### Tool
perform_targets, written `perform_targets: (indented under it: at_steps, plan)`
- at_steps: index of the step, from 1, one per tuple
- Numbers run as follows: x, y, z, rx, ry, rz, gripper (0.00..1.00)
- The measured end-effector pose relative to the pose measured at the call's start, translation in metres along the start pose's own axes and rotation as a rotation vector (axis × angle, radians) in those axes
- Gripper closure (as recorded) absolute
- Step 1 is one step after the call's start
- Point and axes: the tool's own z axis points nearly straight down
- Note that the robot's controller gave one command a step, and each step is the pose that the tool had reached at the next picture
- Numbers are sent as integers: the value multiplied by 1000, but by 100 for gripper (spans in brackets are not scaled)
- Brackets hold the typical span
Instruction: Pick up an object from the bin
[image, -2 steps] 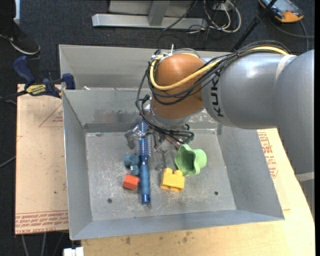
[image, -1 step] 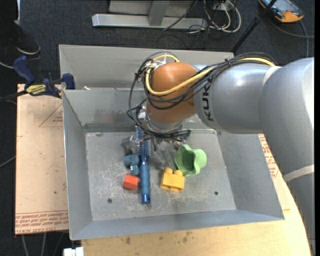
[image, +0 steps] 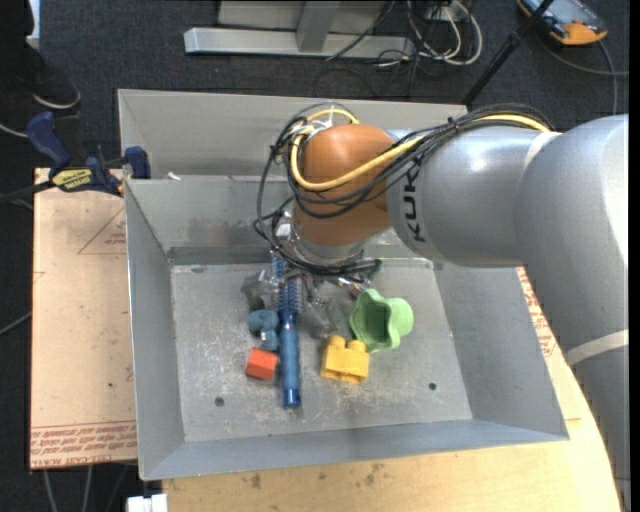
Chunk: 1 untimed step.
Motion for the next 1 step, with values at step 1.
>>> perform_targets:
  at_steps: [1]
  plan:
    - [0,0,0,1,-2,0,100]
